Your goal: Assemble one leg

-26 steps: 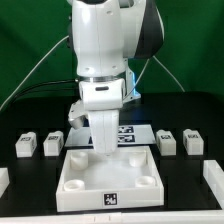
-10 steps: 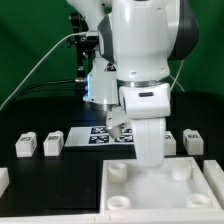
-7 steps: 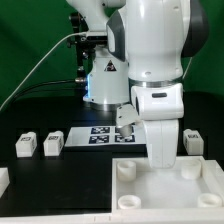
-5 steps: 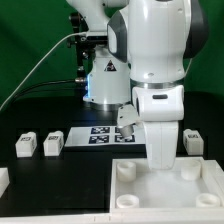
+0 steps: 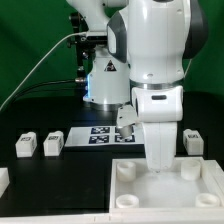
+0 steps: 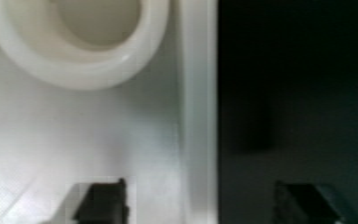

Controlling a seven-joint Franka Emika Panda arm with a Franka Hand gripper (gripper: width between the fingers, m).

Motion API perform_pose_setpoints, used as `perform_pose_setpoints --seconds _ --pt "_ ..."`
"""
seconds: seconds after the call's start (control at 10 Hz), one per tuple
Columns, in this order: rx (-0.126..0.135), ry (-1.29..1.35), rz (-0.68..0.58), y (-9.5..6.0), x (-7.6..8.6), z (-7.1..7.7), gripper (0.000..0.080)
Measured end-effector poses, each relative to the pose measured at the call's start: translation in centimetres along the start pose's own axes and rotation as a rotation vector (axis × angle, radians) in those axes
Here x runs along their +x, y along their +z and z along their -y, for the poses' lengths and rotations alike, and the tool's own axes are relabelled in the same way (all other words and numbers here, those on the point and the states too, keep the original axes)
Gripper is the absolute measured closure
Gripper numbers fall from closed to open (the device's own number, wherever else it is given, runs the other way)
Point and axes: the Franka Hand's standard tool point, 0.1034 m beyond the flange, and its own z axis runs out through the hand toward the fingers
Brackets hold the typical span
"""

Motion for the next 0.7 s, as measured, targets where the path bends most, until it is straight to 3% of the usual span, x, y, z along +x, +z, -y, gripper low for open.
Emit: perform_pose_setpoints --seconds 0.1,0.2,0.3,0.7 --pt "0.0 0.0 0.0 0.0 -0.02 0.0 0.0347" --pt "0.0 0.001 0.0 0.0 -0.04 -0.01 0.0192" --pt "0.0 0.001 0.0 0.0 -0.05 -0.01 0.0161" --pt "0.0 0.002 0.0 0.01 -0.09 -0.01 0.015"
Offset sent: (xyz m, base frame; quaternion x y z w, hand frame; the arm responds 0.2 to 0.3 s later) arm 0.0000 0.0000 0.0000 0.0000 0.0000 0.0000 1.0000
